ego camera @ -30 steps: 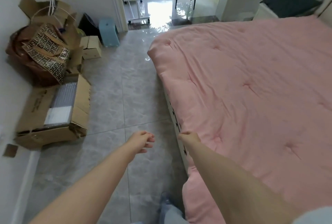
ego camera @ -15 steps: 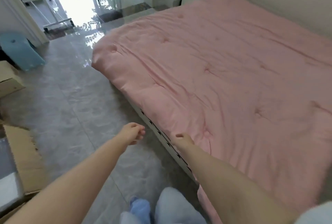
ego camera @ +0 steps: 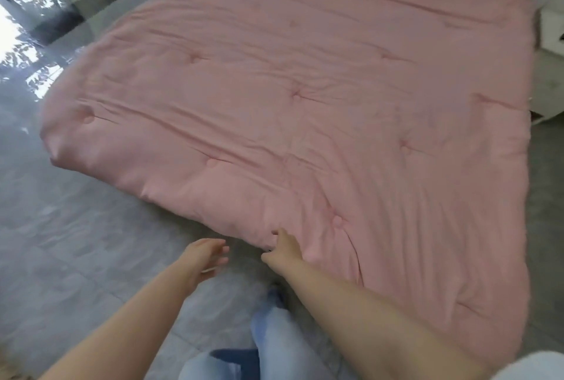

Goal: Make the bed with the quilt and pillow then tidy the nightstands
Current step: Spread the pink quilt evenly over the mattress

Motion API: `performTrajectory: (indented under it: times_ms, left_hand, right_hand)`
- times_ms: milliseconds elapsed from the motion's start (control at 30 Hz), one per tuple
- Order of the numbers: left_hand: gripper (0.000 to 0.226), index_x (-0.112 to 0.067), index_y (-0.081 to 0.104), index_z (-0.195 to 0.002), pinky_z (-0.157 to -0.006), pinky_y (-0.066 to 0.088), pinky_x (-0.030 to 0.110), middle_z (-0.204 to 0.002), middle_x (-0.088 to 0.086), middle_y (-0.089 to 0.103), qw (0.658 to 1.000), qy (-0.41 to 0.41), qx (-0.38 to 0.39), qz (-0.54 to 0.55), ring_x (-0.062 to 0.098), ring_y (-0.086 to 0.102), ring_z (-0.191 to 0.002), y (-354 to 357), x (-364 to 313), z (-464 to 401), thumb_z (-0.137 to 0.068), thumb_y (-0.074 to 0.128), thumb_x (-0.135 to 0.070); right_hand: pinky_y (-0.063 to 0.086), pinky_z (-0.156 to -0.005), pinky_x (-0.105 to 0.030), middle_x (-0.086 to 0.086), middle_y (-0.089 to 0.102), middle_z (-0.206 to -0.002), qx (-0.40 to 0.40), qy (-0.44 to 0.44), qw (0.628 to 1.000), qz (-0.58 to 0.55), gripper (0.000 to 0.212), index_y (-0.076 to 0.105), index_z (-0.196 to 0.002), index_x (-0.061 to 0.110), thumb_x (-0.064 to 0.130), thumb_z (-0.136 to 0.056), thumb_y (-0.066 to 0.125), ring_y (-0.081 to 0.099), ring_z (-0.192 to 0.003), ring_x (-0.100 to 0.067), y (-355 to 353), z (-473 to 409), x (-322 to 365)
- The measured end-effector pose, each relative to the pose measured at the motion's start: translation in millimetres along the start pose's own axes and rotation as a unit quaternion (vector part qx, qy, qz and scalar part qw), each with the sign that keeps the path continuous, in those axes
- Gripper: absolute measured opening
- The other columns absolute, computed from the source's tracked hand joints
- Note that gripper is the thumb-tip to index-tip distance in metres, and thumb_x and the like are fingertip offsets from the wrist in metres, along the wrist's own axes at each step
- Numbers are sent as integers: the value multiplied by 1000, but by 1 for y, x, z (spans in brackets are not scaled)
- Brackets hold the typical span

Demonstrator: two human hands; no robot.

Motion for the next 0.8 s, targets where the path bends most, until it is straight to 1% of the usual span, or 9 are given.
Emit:
performTrajectory:
  times_ms: [167,300,433,533,567,633,700,767,800]
  left_hand:
    - [28,-10,58,-120,-89,50,41,-122,8,63,995,-65,43,62,26,64,-98,-6,5,-62,-94,59,-21]
    - [21,-15,61,-110,-94,47,42,-125,9,58,992,-98,61,51,29,59,-108,2,7,-129,-93,61,-27]
    - [37,-19,60,-115,-91,45,40,-121,7,57,993,-104,45,38,26,57,-101,11,12,-194,-88,63,-44]
    - [45,-14,61,-104,-100,42,37,-112,8,65,983,-129,91,91,22,62,-99,23,15,-237,-89,55,-55]
    - [49,-12,60,-108,-100,43,37,-114,7,66,981,-133,93,110,20,63,-92,26,16,-245,-88,57,-56]
    - [58,-9,57,-125,-97,46,40,-122,6,63,989,-88,27,120,17,62,-77,22,17,-257,-85,63,-51]
    - [57,-2,59,-123,-88,52,42,-114,12,65,992,19,-111,53,24,63,-81,4,15,-250,-86,63,-45]
    - [56,6,63,-115,-85,48,45,-109,26,66,966,89,-242,-15,34,63,-96,-19,15,-228,-90,55,-43]
    - [58,11,62,-112,-83,45,47,-108,34,63,956,80,-283,-25,41,61,-100,-35,21,-219,-93,50,-42]
  right_hand:
    - [40,-106,-38,-7,26,-147,12,13,989,144,94,13,-152,28,8,-76,65,38,-131,-31,20,-45,-7]
    - [35,-108,-40,-7,16,-153,-16,2,978,206,106,9,-153,28,12,-72,74,28,-137,-32,36,-91,-27]
    - [39,-99,-41,-9,35,-142,-60,6,968,244,86,31,-144,14,26,-72,78,39,-128,-30,51,-128,-48]
    - [43,-85,-43,-7,53,-125,-144,-26,949,281,62,51,-126,14,42,-74,69,51,-112,-31,57,-151,-51]
    - [45,-77,-40,-6,59,-114,-167,-30,944,284,52,58,-115,15,41,-72,70,55,-103,-31,58,-159,-54]
    - [45,-62,-33,-4,65,-89,-186,-60,938,286,34,66,-89,15,31,-62,80,61,-83,-28,65,-167,-54]
    - [46,-50,-26,-4,62,-70,-170,-119,941,269,34,65,-71,13,24,-48,87,59,-66,-26,81,-166,-43]
    - [47,-52,-28,-7,61,-72,-140,-180,949,218,30,63,-72,10,23,-56,84,58,-69,-27,108,-153,-23]
    - [47,-56,-30,-8,61,-76,-127,-201,952,192,28,62,-75,9,23,-61,81,57,-73,-28,124,-144,-15]
Point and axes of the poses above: each hand's wrist, its own z-axis away from the middle knuckle, its own y-axis out of the palm, x = y × z, the point moved 4 cm from there along -z, towards the middle knuckle
